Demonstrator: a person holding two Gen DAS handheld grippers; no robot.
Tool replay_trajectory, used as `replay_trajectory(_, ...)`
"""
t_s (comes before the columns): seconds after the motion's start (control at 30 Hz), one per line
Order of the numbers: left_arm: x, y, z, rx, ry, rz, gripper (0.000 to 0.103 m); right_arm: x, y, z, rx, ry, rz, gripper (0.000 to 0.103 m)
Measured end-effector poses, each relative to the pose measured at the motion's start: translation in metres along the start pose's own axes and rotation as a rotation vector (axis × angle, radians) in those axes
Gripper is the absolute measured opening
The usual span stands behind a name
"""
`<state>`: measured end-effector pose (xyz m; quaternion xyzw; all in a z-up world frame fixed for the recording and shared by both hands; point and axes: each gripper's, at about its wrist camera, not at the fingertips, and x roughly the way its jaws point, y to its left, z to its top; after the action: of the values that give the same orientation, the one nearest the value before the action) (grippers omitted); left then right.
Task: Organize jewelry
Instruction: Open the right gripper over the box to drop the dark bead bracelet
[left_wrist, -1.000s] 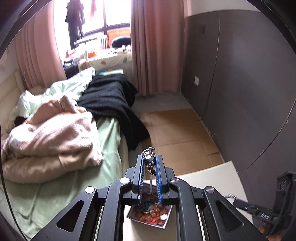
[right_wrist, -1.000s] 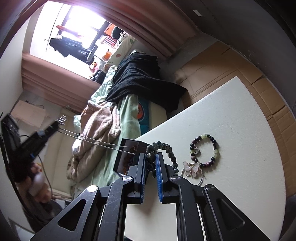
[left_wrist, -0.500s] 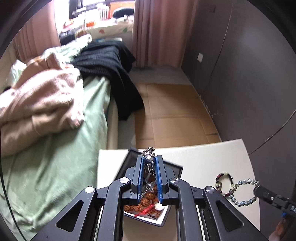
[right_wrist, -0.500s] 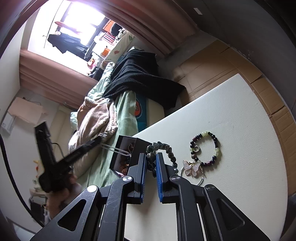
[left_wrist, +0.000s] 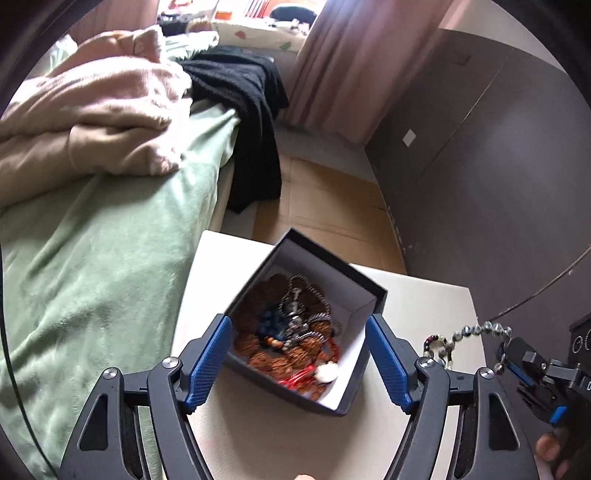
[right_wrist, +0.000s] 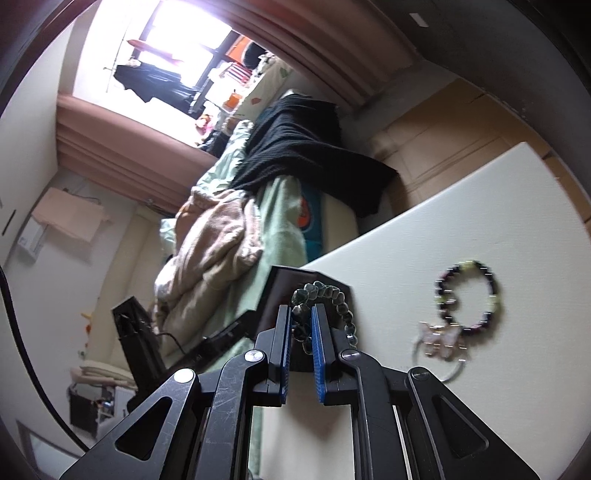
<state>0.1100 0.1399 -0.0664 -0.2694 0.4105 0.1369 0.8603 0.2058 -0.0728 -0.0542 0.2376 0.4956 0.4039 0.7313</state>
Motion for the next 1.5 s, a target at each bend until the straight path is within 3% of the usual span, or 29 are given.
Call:
replay_trajectory(0.37, -0.022, 0.025, 0.014, -0.03, -0.029, -0.069, 0.075, 0.037, 0.037, -0.009, -0.045, -0.043, 0.058, 0.012)
replay_trajectory(0.63, -0.03, 0.045, 0.018, -0.079, -0.032, -0.097, 0.075, 0.061, 0.053, -0.008, -0.062, -0.108, -0.038, 0.013)
replay_trajectory(0.73, -0.031, 0.047, 0.018, -0.089, -0.031, -0.102, 0.075, 0.071, 0.047, -0.009, -0.041, -0.066, -0.044, 0.018)
replay_trajectory(0.83, -0.03, 0.046, 0.017, -0.082, -0.026, -0.101, 0.075, 0.064, 0.044, -0.009, -0.035, -0.079, -0.063, 0.032)
replay_trajectory(1.0, -0.026, 0.039, 0.017, -0.07, -0.022, -0.103, 0.075, 0.03, 0.033, -0.004, -0.028, -0.118, -0.111, 0.034)
replay_trajectory(1.1, -0.023, 0.028, 0.014, -0.04, -0.017, -0.102, 0.075, 0.011, 0.019, -0.002, -0.001, -0.13, -0.152, 0.046)
replay_trajectory(1.5, -0.008, -0.03, -0.004, 0.073, 0.002, -0.109, 0.075, -0.031, -0.032, 0.001, 0.094, -0.083, -0.276, 0.049)
